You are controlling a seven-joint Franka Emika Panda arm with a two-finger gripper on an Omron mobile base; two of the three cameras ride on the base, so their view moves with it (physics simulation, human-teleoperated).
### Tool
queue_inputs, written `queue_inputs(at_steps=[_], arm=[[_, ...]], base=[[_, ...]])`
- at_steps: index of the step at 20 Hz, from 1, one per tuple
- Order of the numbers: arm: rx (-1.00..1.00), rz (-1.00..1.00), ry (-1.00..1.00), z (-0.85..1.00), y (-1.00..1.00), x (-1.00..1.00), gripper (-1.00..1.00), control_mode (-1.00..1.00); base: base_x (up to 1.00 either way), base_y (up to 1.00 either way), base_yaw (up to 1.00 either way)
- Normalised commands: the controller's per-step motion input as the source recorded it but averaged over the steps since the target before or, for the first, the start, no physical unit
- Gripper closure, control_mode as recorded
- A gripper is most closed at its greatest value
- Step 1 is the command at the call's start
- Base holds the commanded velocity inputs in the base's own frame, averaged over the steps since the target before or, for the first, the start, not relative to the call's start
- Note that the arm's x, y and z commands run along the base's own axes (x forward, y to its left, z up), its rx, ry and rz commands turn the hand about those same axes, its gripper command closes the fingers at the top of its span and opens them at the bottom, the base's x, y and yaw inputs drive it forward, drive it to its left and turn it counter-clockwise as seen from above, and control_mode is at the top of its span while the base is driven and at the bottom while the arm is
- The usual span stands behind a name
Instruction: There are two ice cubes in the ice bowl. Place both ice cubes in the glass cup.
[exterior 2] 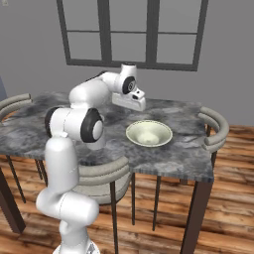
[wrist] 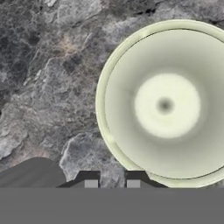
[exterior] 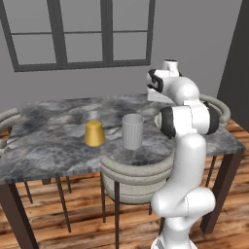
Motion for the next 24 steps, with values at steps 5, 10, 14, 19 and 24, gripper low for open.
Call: queue_inputs(at_steps=[5, 10, 14, 19, 24], arm=[[0.0, 0.0, 0.05, 0.06, 0.97, 0.0, 1.0, -1.0], [0.0, 0.0, 0.04, 0.0, 0.91, 0.0, 1.0, -1.0], [0.0, 0.0, 0.0, 0.0, 0.79, 0.0, 1.0, -1.0], [0.0, 0.0, 0.0, -0.01, 0.37, 0.0, 1.0, -1.0], [0.0, 0.0, 0.0, -0.23, 0.01, -0.15, 1.0, -1.0]], base=[[0.0, 0.0, 0.0], [0.0, 0.0, 0.0], [0.0, 0.0, 0.0], [0.0, 0.0, 0.0], [0.0, 0.0, 0.0]])
